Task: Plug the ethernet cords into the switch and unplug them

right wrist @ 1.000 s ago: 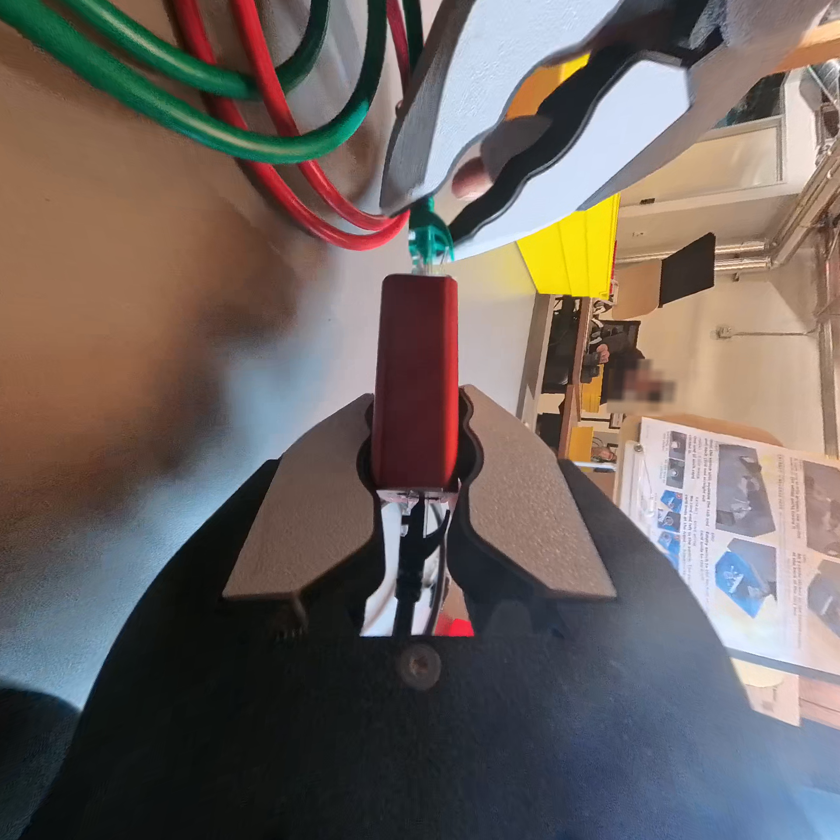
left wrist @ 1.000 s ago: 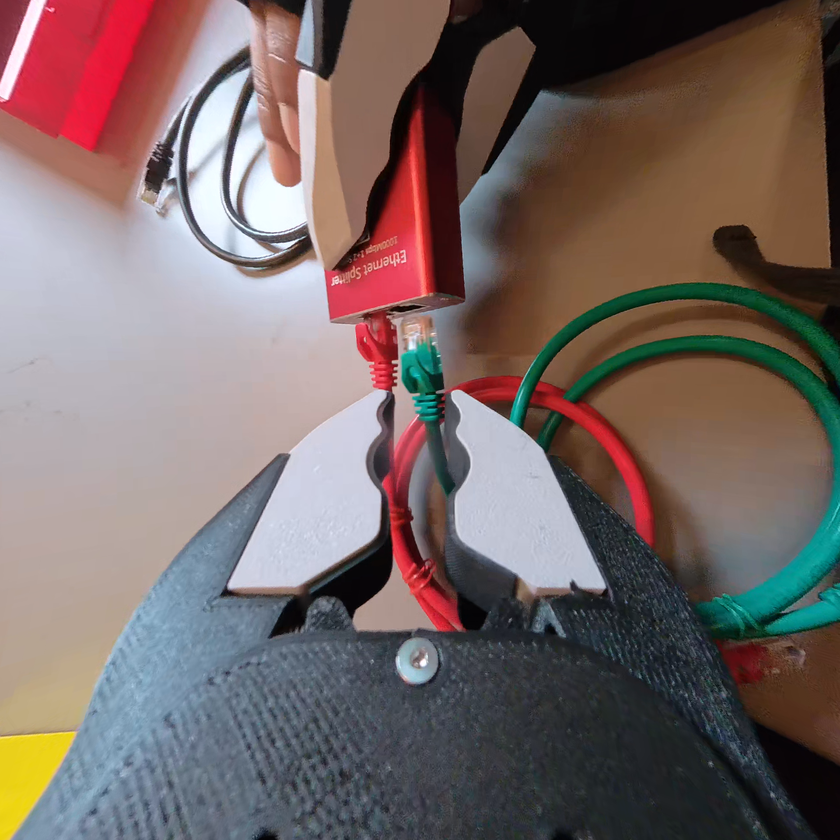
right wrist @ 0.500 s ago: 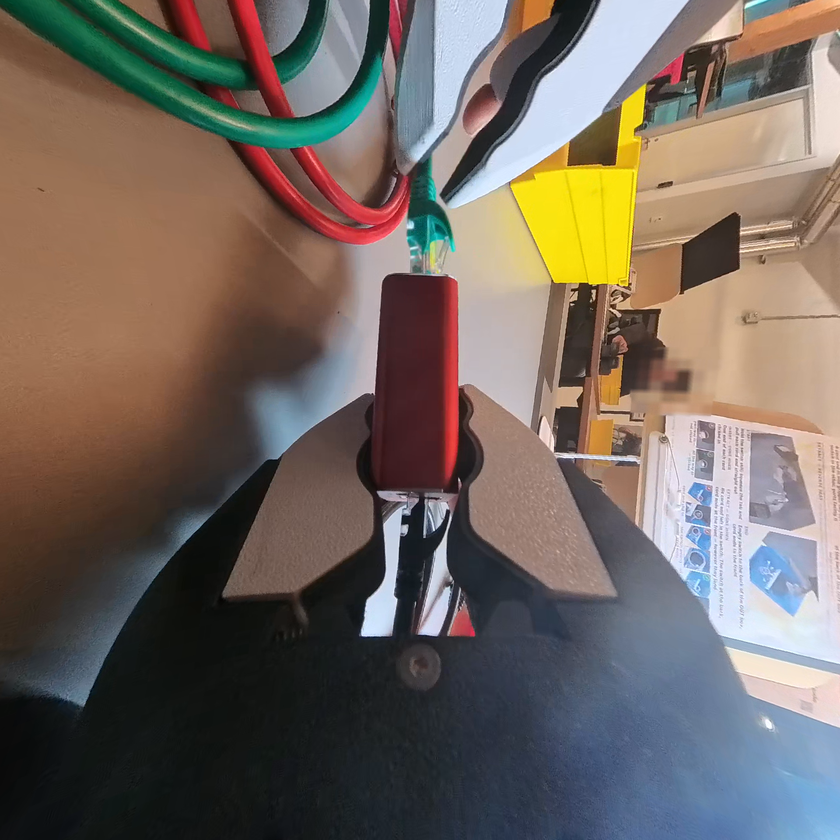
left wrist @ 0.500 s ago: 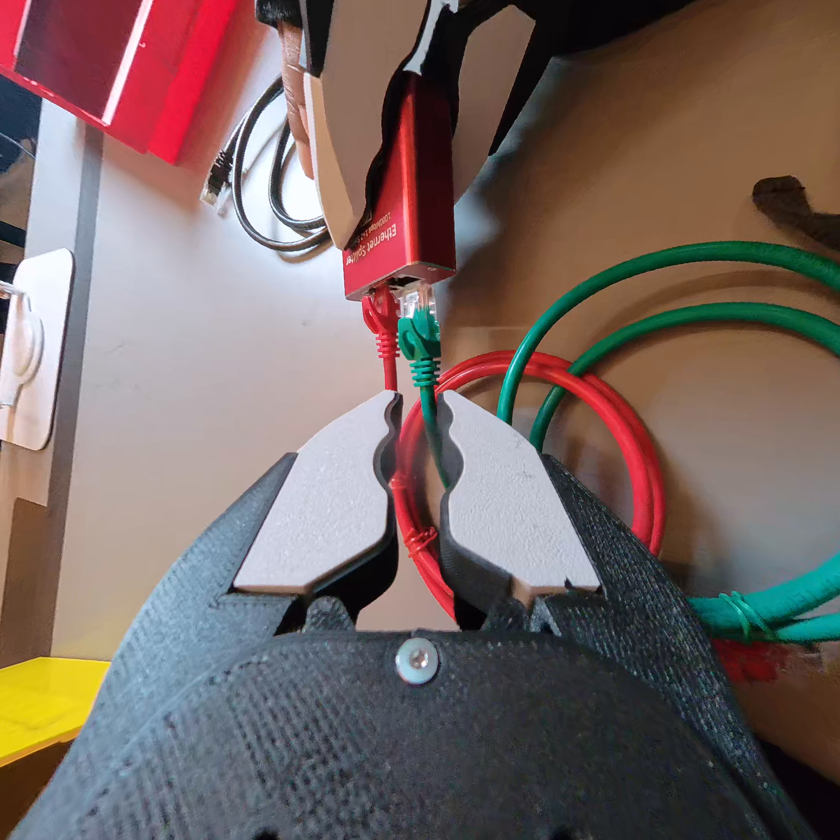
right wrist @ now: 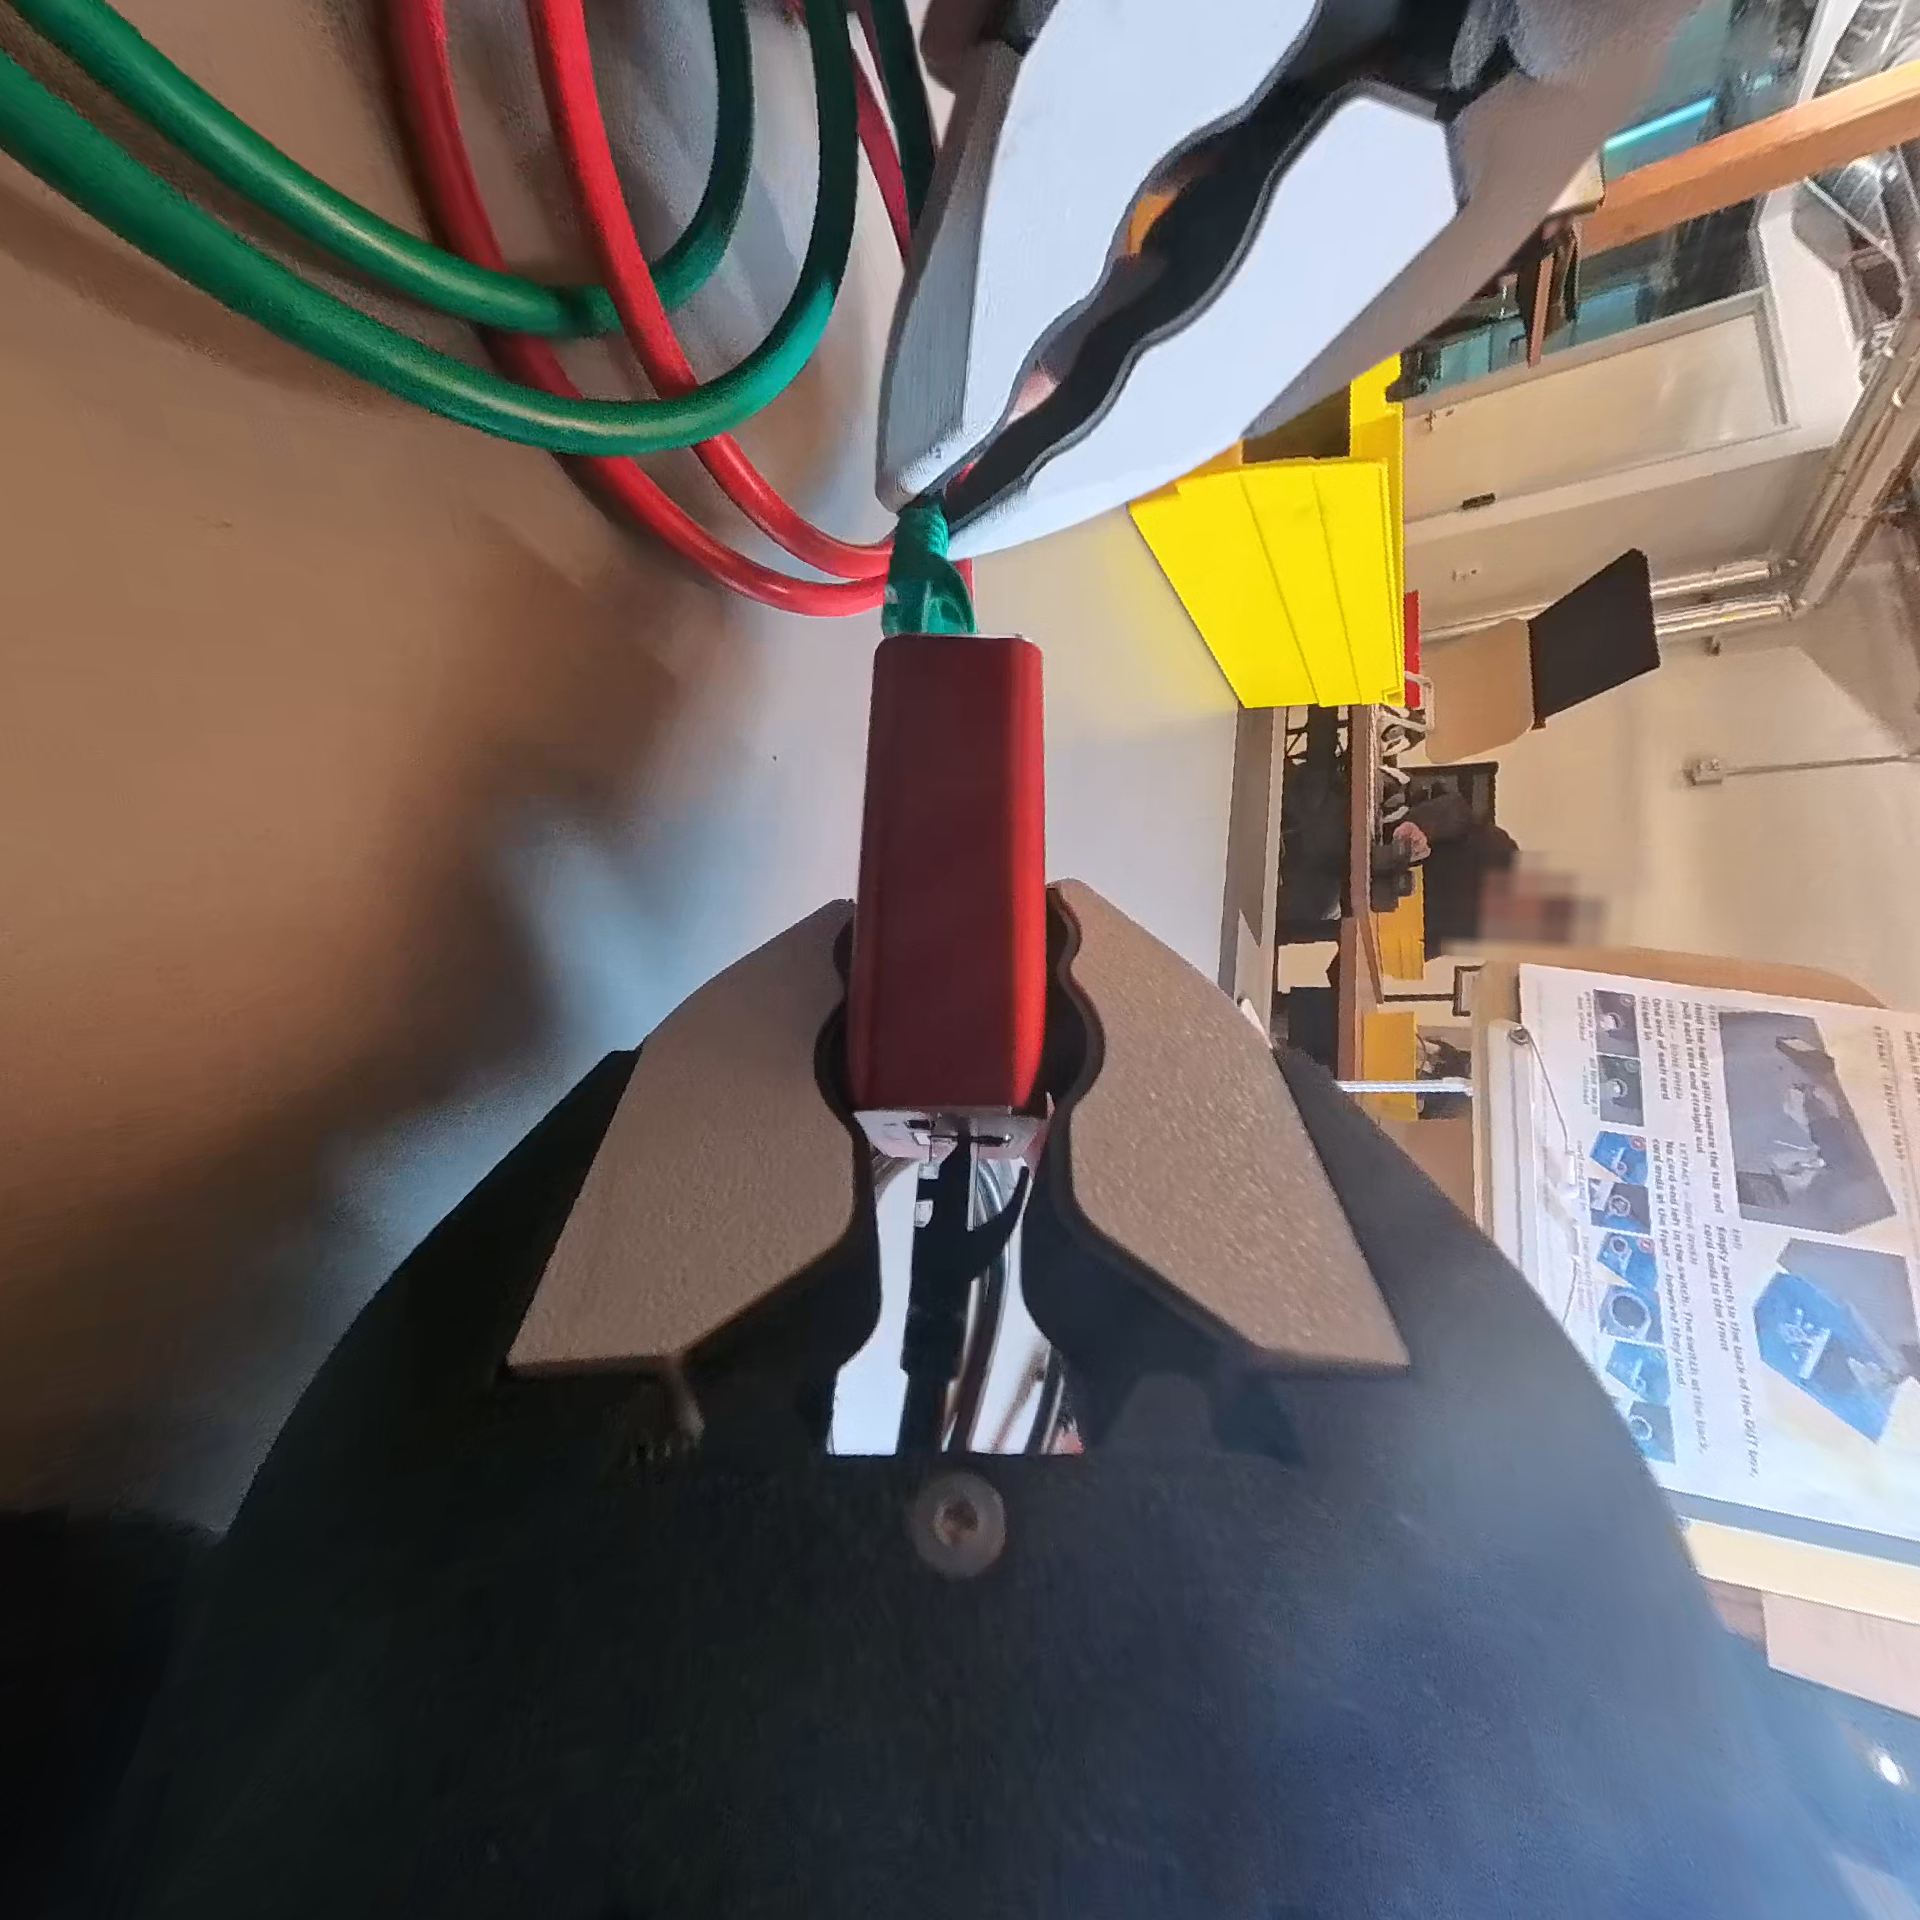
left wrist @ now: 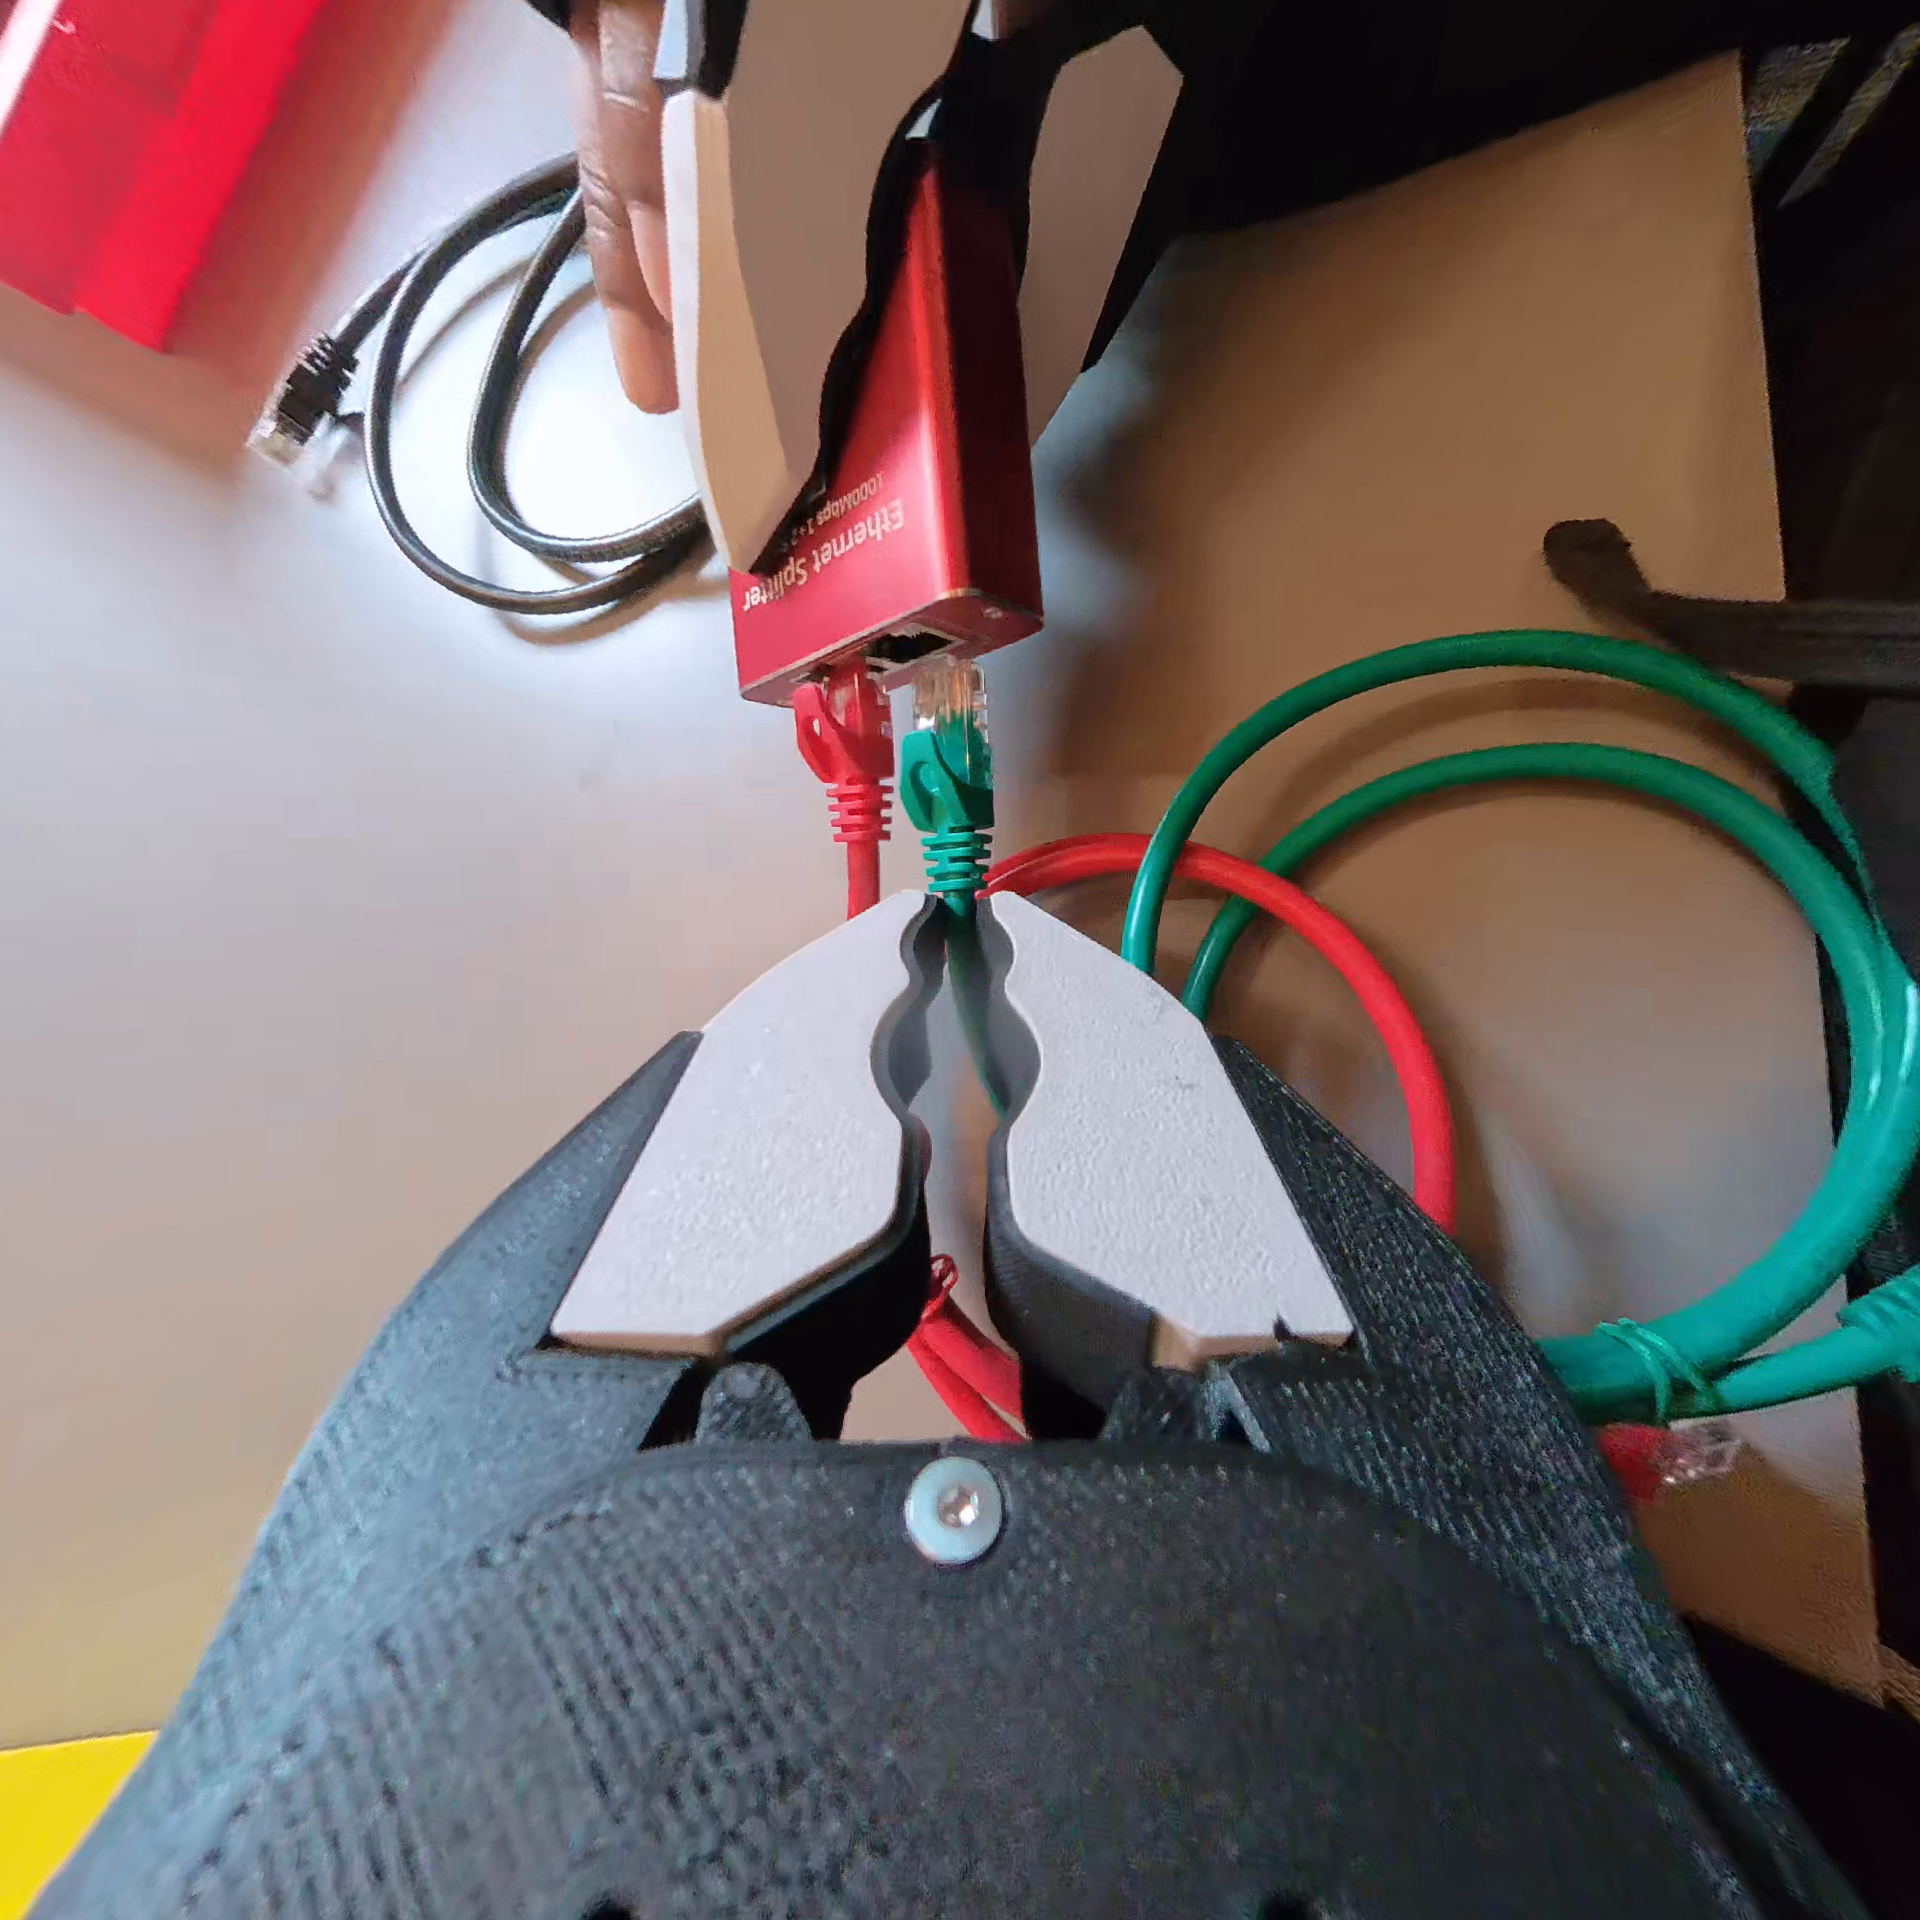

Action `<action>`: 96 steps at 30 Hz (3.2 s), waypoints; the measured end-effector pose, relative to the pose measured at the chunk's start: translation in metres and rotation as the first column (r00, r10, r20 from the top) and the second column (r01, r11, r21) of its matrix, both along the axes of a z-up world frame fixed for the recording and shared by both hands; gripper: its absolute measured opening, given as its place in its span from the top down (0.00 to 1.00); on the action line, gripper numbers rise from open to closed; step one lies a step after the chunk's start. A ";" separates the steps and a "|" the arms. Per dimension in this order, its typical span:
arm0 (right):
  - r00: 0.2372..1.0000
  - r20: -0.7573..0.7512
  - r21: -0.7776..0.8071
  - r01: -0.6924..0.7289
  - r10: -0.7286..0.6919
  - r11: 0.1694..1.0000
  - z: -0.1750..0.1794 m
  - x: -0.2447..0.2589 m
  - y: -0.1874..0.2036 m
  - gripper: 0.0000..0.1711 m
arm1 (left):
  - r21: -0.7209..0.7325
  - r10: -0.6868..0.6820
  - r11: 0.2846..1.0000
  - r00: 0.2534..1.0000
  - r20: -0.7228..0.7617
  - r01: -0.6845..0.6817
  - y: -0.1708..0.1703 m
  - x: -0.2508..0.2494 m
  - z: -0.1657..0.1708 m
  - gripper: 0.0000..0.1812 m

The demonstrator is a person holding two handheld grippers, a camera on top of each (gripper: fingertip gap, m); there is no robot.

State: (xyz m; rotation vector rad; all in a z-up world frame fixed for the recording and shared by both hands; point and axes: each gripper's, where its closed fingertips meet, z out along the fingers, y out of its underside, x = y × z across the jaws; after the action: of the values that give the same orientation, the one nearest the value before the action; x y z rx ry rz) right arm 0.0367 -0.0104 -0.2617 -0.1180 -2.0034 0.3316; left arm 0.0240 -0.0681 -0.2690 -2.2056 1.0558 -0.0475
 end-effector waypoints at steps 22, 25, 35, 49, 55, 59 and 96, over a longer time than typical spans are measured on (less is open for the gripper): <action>1.000 -0.008 0.041 -0.001 0.001 0.999 0.009 0.001 0.000 0.83 | -0.058 0.009 0.998 0.964 0.266 0.006 0.011 0.013 0.017 0.98; 0.998 -0.035 0.054 0.053 -0.051 0.997 0.015 -0.005 0.006 0.83 | -0.011 0.022 1.000 0.960 0.278 -0.020 0.014 0.007 0.024 0.97; 0.978 -0.195 0.156 -0.047 0.077 0.987 0.060 -0.015 -0.007 0.83 | -0.106 0.035 0.994 0.801 0.598 0.035 0.014 -0.017 0.066 0.71; 0.974 -0.215 0.257 0.126 -0.071 0.958 0.068 -0.042 0.032 0.77 | -0.264 0.188 0.951 0.384 0.904 0.157 0.030 -0.006 0.077 0.88; 0.936 -0.263 0.191 0.289 -0.235 0.938 0.065 -0.045 0.034 0.76 | -0.290 0.280 0.957 0.296 0.913 -0.009 0.046 -0.036 0.071 0.89; 0.892 -0.353 0.195 0.364 -0.281 0.911 0.069 -0.056 0.034 0.83 | -0.307 0.309 0.951 0.249 0.918 -0.049 0.054 -0.031 0.079 0.89; 0.008 -0.329 0.879 0.367 -0.944 -0.304 0.166 0.022 0.503 0.84 | -0.062 0.278 0.916 0.514 0.811 -0.397 0.031 -0.074 0.057 0.85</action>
State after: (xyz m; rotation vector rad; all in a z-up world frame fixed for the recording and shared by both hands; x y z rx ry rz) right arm 0.0584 0.4927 -0.0956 -0.9952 -1.7939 -2.0033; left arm -0.0498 -0.0371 -0.2117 -1.8639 0.0810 -0.7288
